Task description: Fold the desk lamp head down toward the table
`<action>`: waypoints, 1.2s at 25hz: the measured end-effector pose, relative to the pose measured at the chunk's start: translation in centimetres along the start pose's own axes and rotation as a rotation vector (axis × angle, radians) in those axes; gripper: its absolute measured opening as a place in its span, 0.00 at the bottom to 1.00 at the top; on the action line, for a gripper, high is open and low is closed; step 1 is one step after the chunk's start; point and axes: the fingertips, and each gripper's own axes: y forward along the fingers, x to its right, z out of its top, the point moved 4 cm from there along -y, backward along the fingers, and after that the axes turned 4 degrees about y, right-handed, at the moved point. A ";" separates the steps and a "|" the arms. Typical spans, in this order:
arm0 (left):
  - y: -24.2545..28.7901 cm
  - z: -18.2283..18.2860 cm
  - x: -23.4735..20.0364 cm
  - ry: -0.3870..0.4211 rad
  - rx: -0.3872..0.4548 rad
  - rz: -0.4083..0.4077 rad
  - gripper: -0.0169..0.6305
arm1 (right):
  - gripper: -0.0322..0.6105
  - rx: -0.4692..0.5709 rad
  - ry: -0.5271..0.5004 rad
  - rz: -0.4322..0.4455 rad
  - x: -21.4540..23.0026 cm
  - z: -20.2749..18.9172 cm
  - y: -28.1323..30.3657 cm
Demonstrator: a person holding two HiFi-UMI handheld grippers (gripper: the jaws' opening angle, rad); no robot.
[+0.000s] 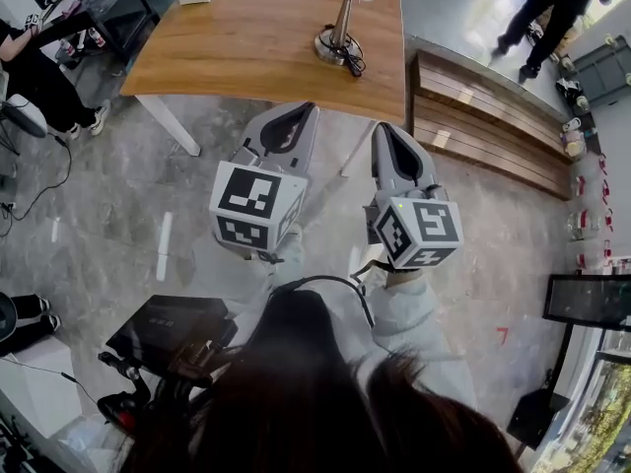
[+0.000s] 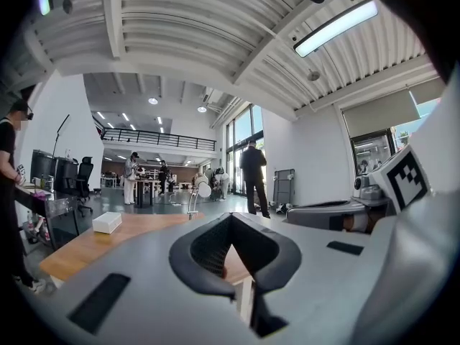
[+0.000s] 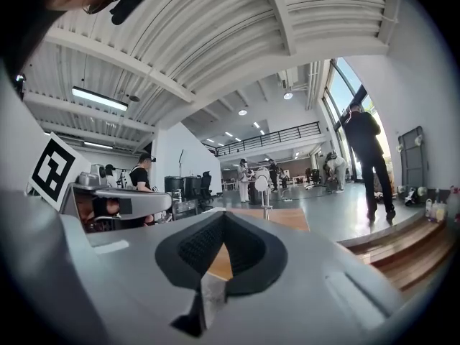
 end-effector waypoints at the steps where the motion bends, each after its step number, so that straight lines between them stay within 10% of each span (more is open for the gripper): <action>1: 1.4 0.4 -1.3 0.002 0.004 -0.003 0.03 | 0.05 0.002 -0.006 -0.007 0.6 0.5 1.8; 16: 23.6 -2.7 -11.9 -0.008 -0.116 -0.061 0.03 | 0.05 -0.072 0.113 -0.044 16.5 1.3 20.7; 30: 38.0 -5.1 -17.2 -0.070 -0.219 0.015 0.03 | 0.06 -0.241 0.337 0.278 26.8 2.7 36.4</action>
